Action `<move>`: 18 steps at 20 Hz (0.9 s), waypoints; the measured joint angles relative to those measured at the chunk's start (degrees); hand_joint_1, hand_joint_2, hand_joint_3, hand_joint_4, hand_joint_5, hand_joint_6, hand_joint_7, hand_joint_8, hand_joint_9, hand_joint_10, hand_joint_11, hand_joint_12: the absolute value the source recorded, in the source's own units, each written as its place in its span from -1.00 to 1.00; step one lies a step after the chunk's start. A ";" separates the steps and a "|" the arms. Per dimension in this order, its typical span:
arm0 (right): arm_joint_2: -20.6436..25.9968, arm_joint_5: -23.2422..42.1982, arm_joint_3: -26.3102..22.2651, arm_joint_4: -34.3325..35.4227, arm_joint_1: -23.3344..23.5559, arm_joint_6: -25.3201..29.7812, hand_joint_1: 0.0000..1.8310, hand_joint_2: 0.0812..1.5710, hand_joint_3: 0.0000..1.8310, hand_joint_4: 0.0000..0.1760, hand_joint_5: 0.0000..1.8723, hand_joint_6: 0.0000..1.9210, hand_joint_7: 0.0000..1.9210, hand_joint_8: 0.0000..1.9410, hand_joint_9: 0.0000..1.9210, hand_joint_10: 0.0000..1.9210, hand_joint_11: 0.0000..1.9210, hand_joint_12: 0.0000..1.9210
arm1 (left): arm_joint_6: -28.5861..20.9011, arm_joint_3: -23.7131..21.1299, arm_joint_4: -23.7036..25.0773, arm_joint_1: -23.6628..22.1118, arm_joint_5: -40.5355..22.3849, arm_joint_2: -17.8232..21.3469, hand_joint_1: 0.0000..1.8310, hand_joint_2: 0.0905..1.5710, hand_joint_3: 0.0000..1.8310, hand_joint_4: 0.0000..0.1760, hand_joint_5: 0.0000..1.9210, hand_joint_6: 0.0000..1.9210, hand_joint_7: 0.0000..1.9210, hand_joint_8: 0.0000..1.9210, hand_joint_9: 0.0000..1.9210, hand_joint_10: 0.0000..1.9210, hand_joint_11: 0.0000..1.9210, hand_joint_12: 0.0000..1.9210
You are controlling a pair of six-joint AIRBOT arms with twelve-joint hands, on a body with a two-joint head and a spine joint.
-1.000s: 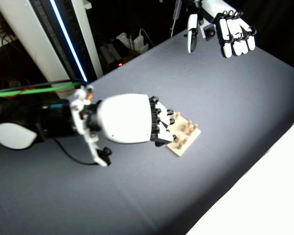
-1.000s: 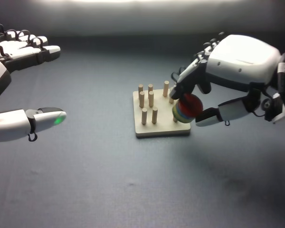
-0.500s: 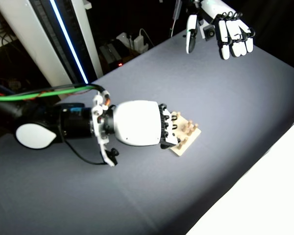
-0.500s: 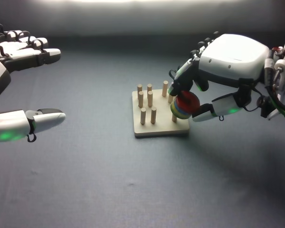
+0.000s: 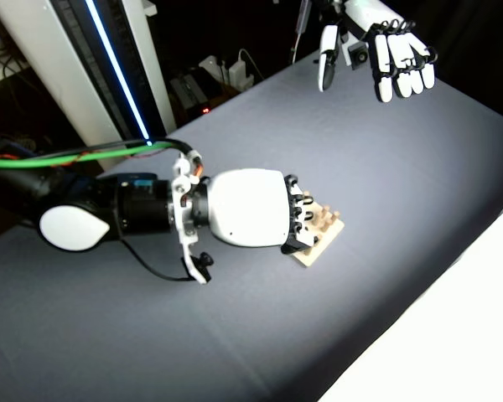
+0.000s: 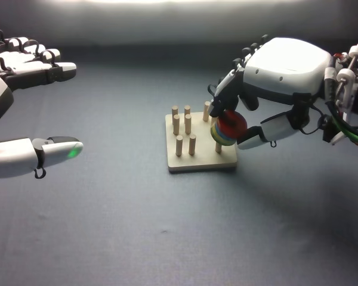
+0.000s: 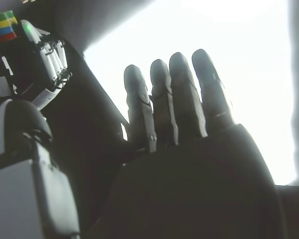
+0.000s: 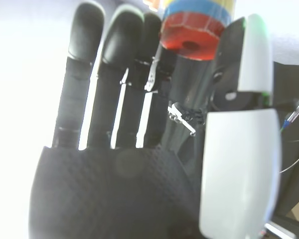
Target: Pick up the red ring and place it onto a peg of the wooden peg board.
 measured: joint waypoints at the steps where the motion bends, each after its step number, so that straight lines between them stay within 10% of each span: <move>1: -0.15 -0.26 0.00 -0.66 0.35 0.04 0.53 0.27 -1.00 -1.00 0.21 -0.35 0.31 -0.53 0.11 0.05 -0.10 0.18 | 0.00 0.00 -0.02 0.00 -0.02 0.00 -0.29 0.22 -1.00 -1.00 -0.44 -1.00 -0.63 -1.00 -0.72 -1.00 -1.00 -0.59; 8: -1.31 -1.86 -0.02 -2.29 0.63 -0.13 0.53 0.26 -1.00 -1.00 0.20 -0.36 0.32 -0.53 0.14 0.00 -0.08 0.08 | -0.02 0.02 -0.09 0.00 -0.02 0.00 -0.31 0.22 -1.00 -1.00 -0.44 -1.00 -0.63 -1.00 -0.74 -1.00 -1.00 -0.65; 9: -1.33 -1.86 -0.02 -2.40 0.68 -0.13 0.42 0.31 -1.00 -1.00 0.26 -0.55 0.12 0.03 -0.01 0.02 -0.19 0.39 | -0.04 0.00 0.00 0.00 -0.02 0.00 -0.30 0.22 -1.00 -1.00 -0.44 -1.00 -0.62 -1.00 -0.72 -1.00 -1.00 -0.61; 10: -1.33 -1.84 -0.02 -2.58 0.68 -0.13 0.31 0.31 -1.00 -1.00 0.20 -0.28 -0.06 -0.43 -0.09 -0.17 -0.28 0.38 | -0.07 0.00 0.11 0.00 -0.02 0.00 -0.30 0.21 -1.00 -1.00 -0.43 -1.00 -0.61 -1.00 -0.71 -0.99 -1.00 -0.58; 11: -1.33 -1.86 -0.02 -2.64 0.68 -0.13 0.31 0.31 -1.00 -1.00 0.20 -0.28 -0.06 -0.43 -0.09 -0.17 -0.28 0.38 | -0.07 0.00 0.22 0.00 -0.02 0.00 -0.30 0.21 -1.00 -1.00 -0.43 -1.00 -0.61 -1.00 -0.71 -0.99 -1.00 -0.58; 12: -1.33 -1.86 -0.04 -2.78 0.68 -0.13 0.20 0.19 -1.00 -0.86 -0.23 -0.93 -0.30 -0.86 -0.32 -0.41 -0.49 0.39 | -0.07 0.00 0.17 0.00 -0.02 0.00 -0.31 0.22 -1.00 -1.00 -0.43 -1.00 -0.61 -1.00 -0.71 -1.00 -1.00 -0.55; 13: -1.31 -1.92 -0.22 -2.75 0.68 -0.13 0.20 0.19 -1.00 -0.86 -0.23 -0.93 -0.30 -0.86 -0.32 -0.41 -0.49 0.39 | -0.09 0.00 0.13 0.00 -0.02 0.00 -0.31 0.22 -1.00 -1.00 -0.43 -1.00 -0.61 -1.00 -0.71 -1.00 -1.00 -0.55; 14: -1.25 -1.77 -0.68 -2.29 0.68 -0.15 0.07 0.13 -1.00 0.18 -0.48 -1.00 -0.47 -0.99 -0.47 -0.54 -0.68 0.32 | -0.11 0.00 -0.02 0.00 -0.02 0.00 -0.30 0.22 -1.00 -1.00 -0.43 -1.00 -0.61 -1.00 -0.72 -1.00 -1.00 -0.55; 18: -0.68 0.11 -1.70 -1.60 0.81 -0.13 0.03 0.12 -1.00 0.11 -0.58 -1.00 -0.53 -0.99 -0.52 -0.61 -0.79 0.32 | -0.26 0.00 0.02 0.00 -0.04 0.00 -0.32 0.23 -1.00 -1.00 -0.46 -1.00 -0.63 -1.00 -0.73 -0.99 -1.00 -0.59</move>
